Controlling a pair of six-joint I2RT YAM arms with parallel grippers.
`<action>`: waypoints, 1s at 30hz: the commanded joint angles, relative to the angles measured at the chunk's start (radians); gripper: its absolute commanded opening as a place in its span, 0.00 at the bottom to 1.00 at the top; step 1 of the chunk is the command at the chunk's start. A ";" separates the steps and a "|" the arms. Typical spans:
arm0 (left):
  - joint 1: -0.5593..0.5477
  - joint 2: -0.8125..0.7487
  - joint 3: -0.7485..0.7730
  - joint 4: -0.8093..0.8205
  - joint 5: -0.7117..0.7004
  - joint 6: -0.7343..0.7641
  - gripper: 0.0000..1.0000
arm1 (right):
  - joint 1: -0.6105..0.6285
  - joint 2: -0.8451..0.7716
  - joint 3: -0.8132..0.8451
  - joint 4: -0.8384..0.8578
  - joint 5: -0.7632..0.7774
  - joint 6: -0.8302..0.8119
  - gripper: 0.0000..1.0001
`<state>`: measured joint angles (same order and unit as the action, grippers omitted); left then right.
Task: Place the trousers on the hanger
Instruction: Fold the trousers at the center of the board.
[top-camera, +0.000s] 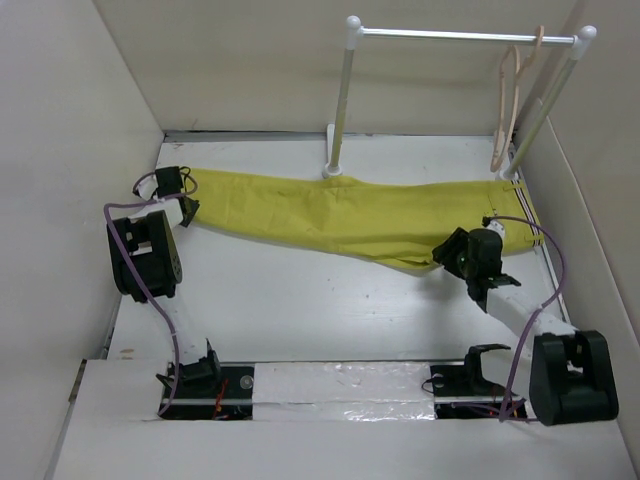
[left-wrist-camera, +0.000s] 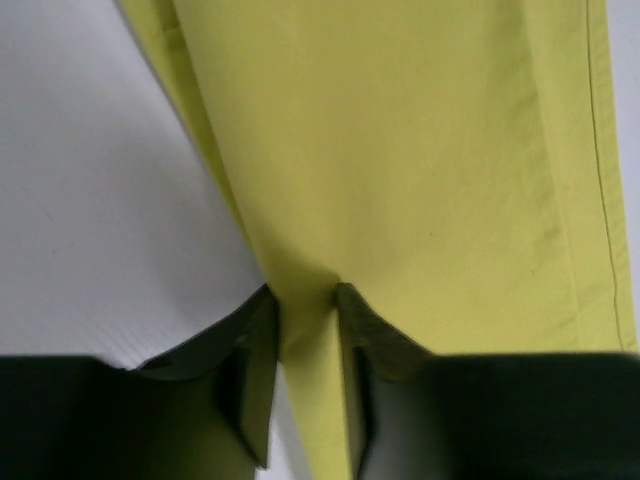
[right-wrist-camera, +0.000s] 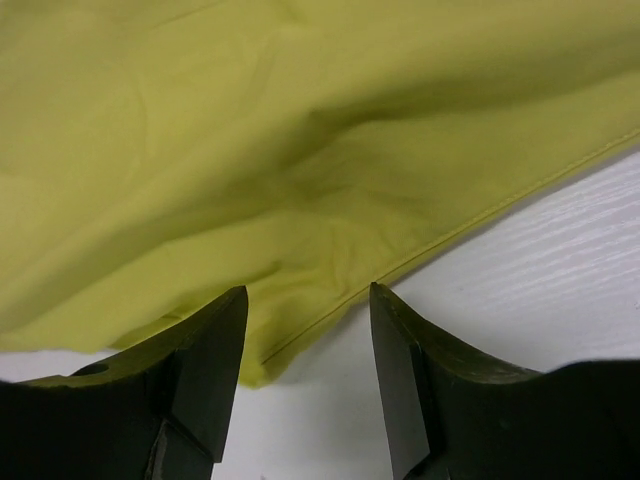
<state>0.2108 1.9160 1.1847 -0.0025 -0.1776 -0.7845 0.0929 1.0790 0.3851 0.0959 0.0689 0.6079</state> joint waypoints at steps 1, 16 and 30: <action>0.001 0.011 0.026 -0.004 0.033 -0.001 0.18 | -0.064 0.110 0.049 0.084 -0.161 0.023 0.57; 0.001 0.037 0.062 -0.042 0.018 0.053 0.00 | -0.073 0.174 0.083 0.053 -0.257 0.020 0.00; 0.001 -0.136 -0.039 -0.232 -0.476 0.146 0.00 | -0.072 -0.448 -0.051 -0.444 -0.279 -0.039 0.00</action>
<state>0.1967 1.8591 1.1702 -0.1665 -0.4438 -0.6800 0.0162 0.6960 0.3225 -0.1650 -0.1978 0.6102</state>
